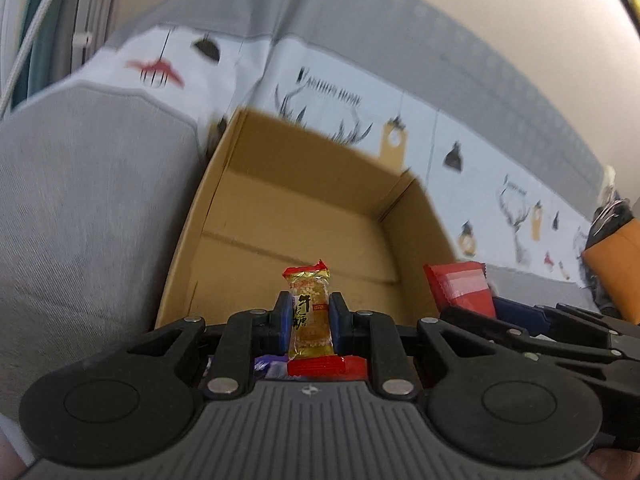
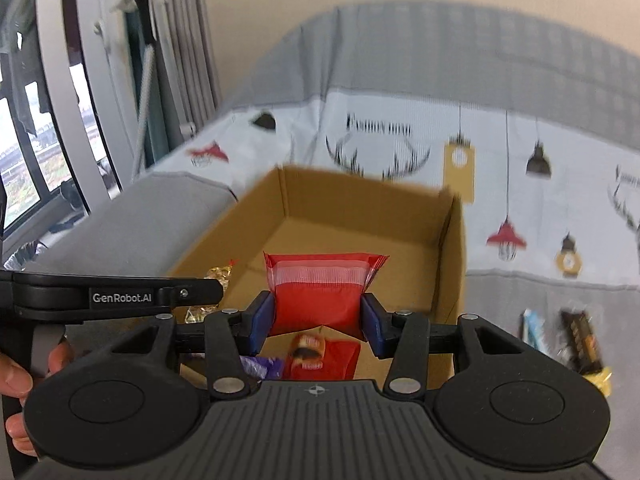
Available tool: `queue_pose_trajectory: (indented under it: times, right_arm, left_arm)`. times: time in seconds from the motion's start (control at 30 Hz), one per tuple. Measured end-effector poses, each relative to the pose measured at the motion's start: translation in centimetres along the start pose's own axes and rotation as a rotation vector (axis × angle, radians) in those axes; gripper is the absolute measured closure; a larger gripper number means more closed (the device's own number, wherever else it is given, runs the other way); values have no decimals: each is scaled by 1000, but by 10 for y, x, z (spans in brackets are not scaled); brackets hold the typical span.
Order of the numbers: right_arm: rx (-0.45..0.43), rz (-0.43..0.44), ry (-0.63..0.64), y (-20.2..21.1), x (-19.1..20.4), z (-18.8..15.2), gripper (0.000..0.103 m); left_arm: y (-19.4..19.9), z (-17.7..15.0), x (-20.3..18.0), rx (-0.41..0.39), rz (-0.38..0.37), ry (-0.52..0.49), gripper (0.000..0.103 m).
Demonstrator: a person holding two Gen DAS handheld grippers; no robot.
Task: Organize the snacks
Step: 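Carry both snacks over the box and open both tools to release them, then grasp the blue stick with the left tool while the right grasps the yellow bar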
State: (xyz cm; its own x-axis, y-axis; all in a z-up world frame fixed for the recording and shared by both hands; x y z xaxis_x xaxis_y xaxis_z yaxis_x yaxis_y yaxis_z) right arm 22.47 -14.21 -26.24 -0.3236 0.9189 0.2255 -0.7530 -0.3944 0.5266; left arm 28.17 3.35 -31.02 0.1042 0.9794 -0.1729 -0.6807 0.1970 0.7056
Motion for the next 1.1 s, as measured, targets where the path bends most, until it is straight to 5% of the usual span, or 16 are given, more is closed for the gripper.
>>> queue_pose_trajectory:
  times: [0.33, 0.4, 0.43, 0.47, 0.5, 0.7, 0.93, 1.1]
  right_arm:
    - [84, 29, -69, -41, -15, -27, 50]
    - [80, 50, -75, -39, -14, -28, 37]
    - [72, 54, -78, -37, -14, -27, 19]
    - [54, 57, -76, -32, -14, -27, 11]
    - [40, 60, -73, -27, -15, -25, 11]
    - [-52, 31, -129, 27, -43, -29, 11]
    - [-151, -60, -274, 105, -113, -74, 12]
    - [-189, -125, -358, 148, -167, -113, 19]
  left_arm:
    - [-25, -10, 9, 53, 29, 2, 77]
    - [-19, -7, 9, 48, 44, 25, 47]
    - [-15, -6, 6, 42, 35, 30, 38]
    - [-9, -4, 3, 31, 51, 28, 16]
    - [-2, -3, -1, -2, 80, 18, 10]
    - [30, -5, -49, -62, 47, -52, 10]
    - [45, -30, -154, -112, -26, -234, 11]
    - [27, -55, -224, -78, -83, -340, 35]
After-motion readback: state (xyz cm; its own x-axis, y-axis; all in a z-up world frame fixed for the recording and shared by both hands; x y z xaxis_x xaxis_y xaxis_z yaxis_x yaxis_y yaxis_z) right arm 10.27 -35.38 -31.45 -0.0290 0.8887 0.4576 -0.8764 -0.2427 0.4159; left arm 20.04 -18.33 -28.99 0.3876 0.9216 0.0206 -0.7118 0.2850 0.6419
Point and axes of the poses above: each gripper's, at about its wrist camera, not at the fingertips, and y roughly against the way its jaws point, x to its left, z to its top, the point moved 5 cm from there along -y, roughly the way its jaws point, and after that the axes turned 14 degrees about z, right-handed, at the moved point
